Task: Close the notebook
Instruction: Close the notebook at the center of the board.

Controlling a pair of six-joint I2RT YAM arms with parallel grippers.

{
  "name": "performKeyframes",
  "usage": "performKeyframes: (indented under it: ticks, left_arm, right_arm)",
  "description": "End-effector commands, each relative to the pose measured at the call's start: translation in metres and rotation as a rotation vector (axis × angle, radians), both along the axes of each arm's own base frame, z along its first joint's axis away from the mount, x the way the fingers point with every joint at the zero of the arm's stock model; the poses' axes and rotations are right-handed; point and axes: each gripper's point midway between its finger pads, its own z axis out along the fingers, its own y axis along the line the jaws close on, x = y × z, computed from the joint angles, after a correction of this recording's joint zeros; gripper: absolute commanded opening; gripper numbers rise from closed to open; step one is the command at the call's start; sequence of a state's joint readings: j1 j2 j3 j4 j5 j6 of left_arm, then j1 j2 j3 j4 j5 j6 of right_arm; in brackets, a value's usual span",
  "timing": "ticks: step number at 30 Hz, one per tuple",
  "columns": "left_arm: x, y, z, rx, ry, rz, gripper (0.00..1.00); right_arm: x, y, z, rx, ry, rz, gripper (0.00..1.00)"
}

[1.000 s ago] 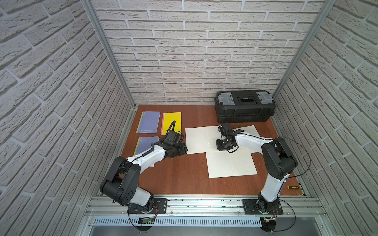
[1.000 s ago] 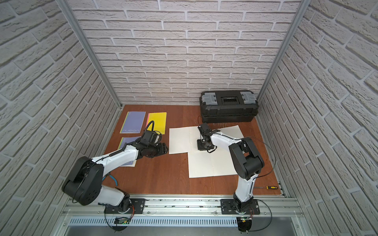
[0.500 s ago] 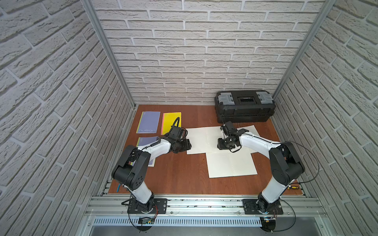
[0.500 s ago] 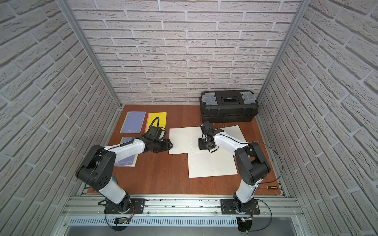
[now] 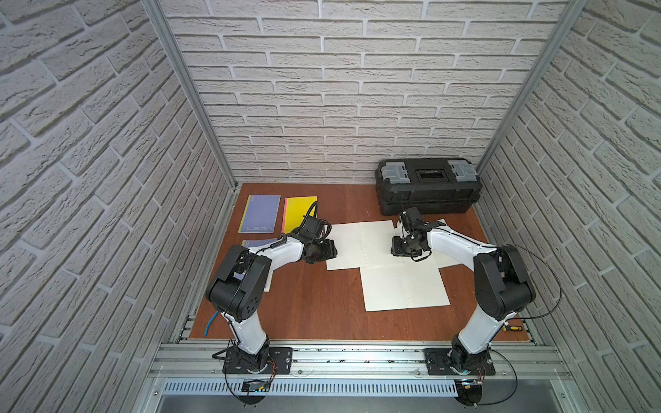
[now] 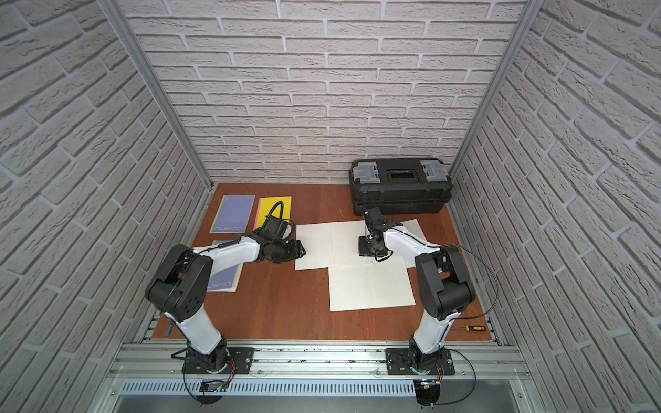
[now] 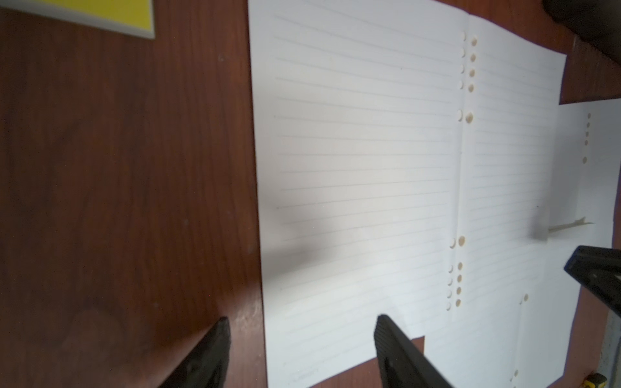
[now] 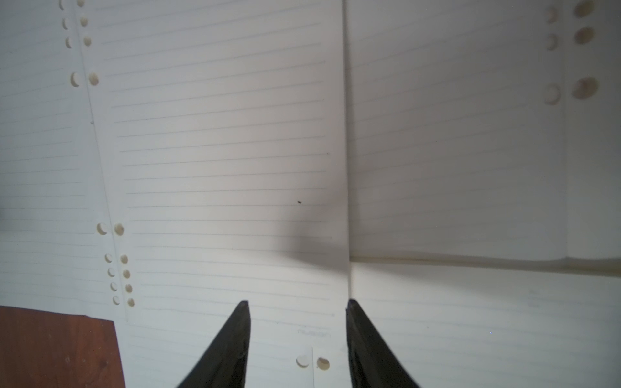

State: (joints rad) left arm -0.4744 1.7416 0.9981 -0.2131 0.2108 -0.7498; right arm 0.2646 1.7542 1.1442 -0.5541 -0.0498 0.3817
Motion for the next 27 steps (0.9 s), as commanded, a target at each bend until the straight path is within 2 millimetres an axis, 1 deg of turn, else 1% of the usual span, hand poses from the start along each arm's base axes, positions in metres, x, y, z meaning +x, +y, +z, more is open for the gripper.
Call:
performKeyframes:
  ticks: [1, 6, 13, 20, 24, 27]
  left_arm:
    - [0.005, -0.005, 0.000, 0.008, -0.006, -0.028, 0.68]
    - [0.007, -0.007, -0.003, 0.009, 0.003, -0.033, 0.68]
    - [0.008, -0.007, -0.008, 0.015, 0.016, -0.034, 0.68]
    - [0.008, -0.008, -0.014, 0.014, 0.031, -0.036, 0.67]
    - [0.008, -0.010, -0.015, 0.006, 0.034, -0.039, 0.67]
    - [0.008, -0.017, -0.018, -0.030, 0.038, -0.051, 0.67]
  right_arm:
    - [0.010, -0.002, 0.002, 0.010, -0.015, 0.006, 0.47]
    - [0.014, -0.005, -0.005, 0.021, -0.002, 0.002, 0.46]
    - [0.017, -0.002, -0.011, 0.040, 0.007, 0.004, 0.41]
    - [0.013, -0.001, -0.018, 0.049, 0.023, 0.003, 0.35]
    - [0.011, 0.000, -0.021, 0.055, 0.034, 0.008, 0.34]
    - [0.009, 0.001, -0.023, 0.059, 0.041, 0.009, 0.34]
